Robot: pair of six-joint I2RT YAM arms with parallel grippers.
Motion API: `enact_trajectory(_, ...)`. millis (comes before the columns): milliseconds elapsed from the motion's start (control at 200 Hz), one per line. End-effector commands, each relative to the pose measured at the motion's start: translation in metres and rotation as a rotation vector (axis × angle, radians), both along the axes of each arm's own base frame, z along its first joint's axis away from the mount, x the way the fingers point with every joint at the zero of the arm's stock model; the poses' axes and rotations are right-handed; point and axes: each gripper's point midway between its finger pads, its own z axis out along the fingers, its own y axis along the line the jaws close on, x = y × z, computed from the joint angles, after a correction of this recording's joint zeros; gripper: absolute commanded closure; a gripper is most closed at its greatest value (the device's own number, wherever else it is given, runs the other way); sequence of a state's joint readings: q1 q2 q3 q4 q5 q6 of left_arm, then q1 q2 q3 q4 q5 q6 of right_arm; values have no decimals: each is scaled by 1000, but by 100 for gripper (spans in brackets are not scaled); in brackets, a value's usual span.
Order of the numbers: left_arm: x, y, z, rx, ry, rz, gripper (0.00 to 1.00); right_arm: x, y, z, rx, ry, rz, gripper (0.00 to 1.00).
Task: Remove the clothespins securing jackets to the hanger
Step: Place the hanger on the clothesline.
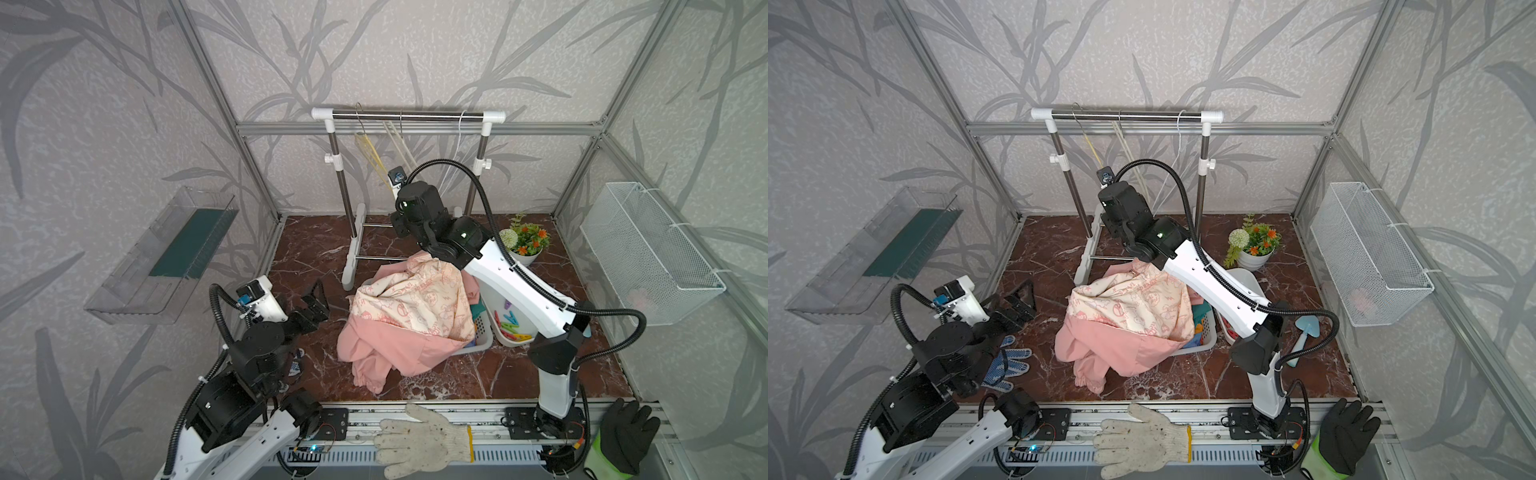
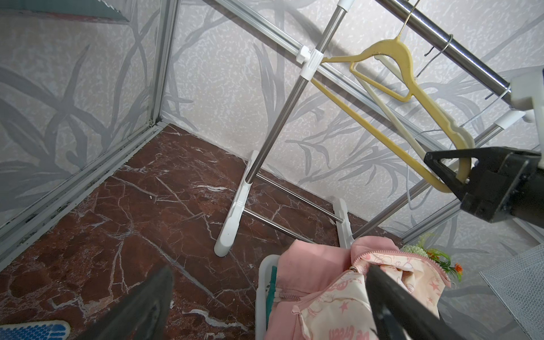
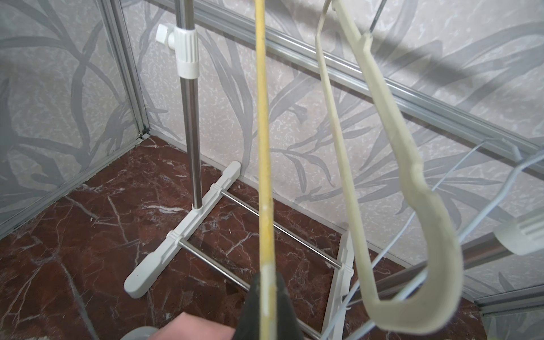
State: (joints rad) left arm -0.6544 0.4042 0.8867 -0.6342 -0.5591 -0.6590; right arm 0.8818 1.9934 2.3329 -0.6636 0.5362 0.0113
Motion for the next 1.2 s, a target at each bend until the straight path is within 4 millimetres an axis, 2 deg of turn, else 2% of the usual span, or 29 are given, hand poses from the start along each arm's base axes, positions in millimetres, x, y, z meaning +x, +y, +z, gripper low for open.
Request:
enact_trajectory(0,-3,-5,-17,11,58,-32,1,2,-4,-2,-11,52,-7,100)
enact_trajectory(130,-7,-22,-25,59,88,-153,1,-2,1,-17,-24,103,7,100)
enact_trajectory(235,-12,-32,-37,68,134,-221,1,-5,2,-18,0,101,19,100)
enact_trajectory(350,-15,-44,-55,63,196,-281,1,-8,3,-22,8,115,33,95)
enact_trajectory(380,-16,-46,-58,58,208,-291,1,-10,4,-21,7,118,38,89)
enact_trajectory(405,-17,-46,-60,59,221,-297,1,-12,3,-20,2,117,36,80)
enact_trajectory(475,-20,-45,-64,55,241,-298,1,-18,5,-15,-19,96,47,45)
enact_trajectory(520,-23,-44,-67,60,254,-303,1,-25,7,-9,-40,75,60,29)
enact_trajectory(550,-25,-43,-69,60,263,-304,1,-30,8,-5,-57,60,66,14)
enact_trajectory(595,-28,-40,-74,60,280,-295,1,-39,10,0,-84,38,78,6)
enact_trajectory(755,-41,-24,-95,2,312,-239,1,-68,10,-1,-125,10,149,2)
enact_trajectory(845,-49,-23,-111,-38,343,-241,1,-84,4,-15,-109,5,195,1)
enact_trajectory(875,-51,-23,-116,-51,355,-239,1,-91,-5,-8,-78,-15,208,0)
enact_trajectory(1040,-48,-27,-130,-75,374,-233,1,-120,-32,-43,-73,-17,274,1)
enact_trajectory(1195,-43,-37,-146,-125,408,-240,1,-125,-75,-77,-50,39,226,1)
